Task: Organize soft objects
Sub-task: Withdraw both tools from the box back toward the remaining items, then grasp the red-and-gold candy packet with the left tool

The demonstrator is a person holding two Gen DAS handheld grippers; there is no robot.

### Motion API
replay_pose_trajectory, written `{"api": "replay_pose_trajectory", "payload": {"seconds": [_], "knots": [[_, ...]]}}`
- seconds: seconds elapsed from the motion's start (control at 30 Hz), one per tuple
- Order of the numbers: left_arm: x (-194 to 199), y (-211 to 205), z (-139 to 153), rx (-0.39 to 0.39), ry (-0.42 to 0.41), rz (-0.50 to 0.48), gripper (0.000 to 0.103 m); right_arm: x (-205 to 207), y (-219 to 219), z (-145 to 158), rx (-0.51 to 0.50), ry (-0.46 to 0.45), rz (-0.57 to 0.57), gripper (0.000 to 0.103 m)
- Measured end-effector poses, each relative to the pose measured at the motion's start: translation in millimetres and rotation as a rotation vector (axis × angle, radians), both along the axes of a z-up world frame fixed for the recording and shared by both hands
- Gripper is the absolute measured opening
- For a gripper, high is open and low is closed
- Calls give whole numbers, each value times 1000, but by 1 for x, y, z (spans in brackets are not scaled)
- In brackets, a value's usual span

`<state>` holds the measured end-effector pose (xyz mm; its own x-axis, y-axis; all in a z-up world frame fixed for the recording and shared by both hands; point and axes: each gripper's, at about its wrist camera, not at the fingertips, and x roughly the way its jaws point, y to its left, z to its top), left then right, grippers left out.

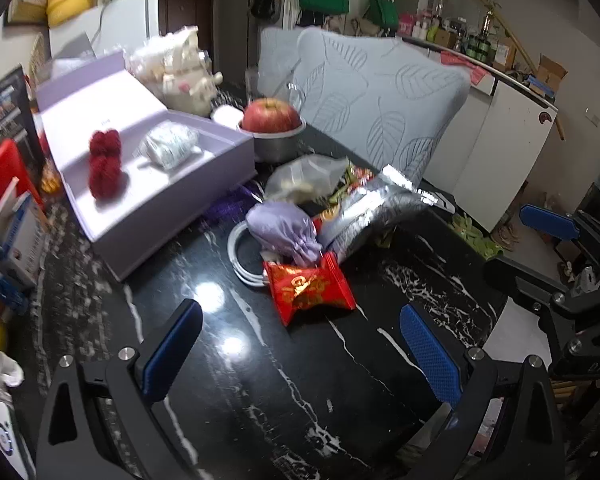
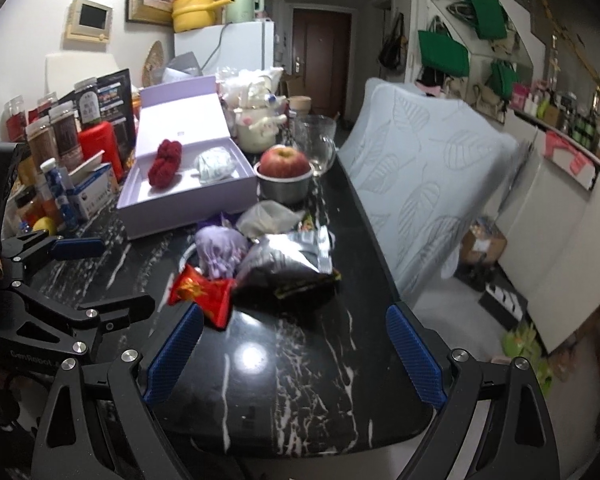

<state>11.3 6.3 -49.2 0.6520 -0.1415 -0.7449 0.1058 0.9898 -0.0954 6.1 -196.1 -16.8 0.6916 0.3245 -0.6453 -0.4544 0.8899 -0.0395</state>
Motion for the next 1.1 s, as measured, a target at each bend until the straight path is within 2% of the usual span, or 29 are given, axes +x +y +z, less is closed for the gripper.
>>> {"api": "replay_pose_trajectory", "payload": {"seconds": [0.23,0.4,0.67,0.73,0.8,0.87,0.9,0.93,1.1], "knots": [[24,-5,-27,-17,62,-1,101,18,-9,-26,14,54,-16,94],[41,-9,-41,-3,94,5,101,33,-14,-39,20,81,-25,94],[63,-10,-61,-2,158,19,98,49,-18,-50,11,87,-28,94],[64,-11,-61,9,147,22,88,53,-19,-53,13,93,-29,94],[63,-12,-60,27,136,23,81,56,-20,-56,20,103,-31,94],[63,-12,-59,35,122,24,69,60,-21,-57,26,108,-34,94],[62,-12,-58,35,115,23,54,61,-22,-58,29,109,-35,94],[61,-11,-57,28,112,24,48,63,-21,-58,32,110,-34,94],[58,0,-54,-31,119,25,42,68,-18,-59,51,116,-22,94]]}}
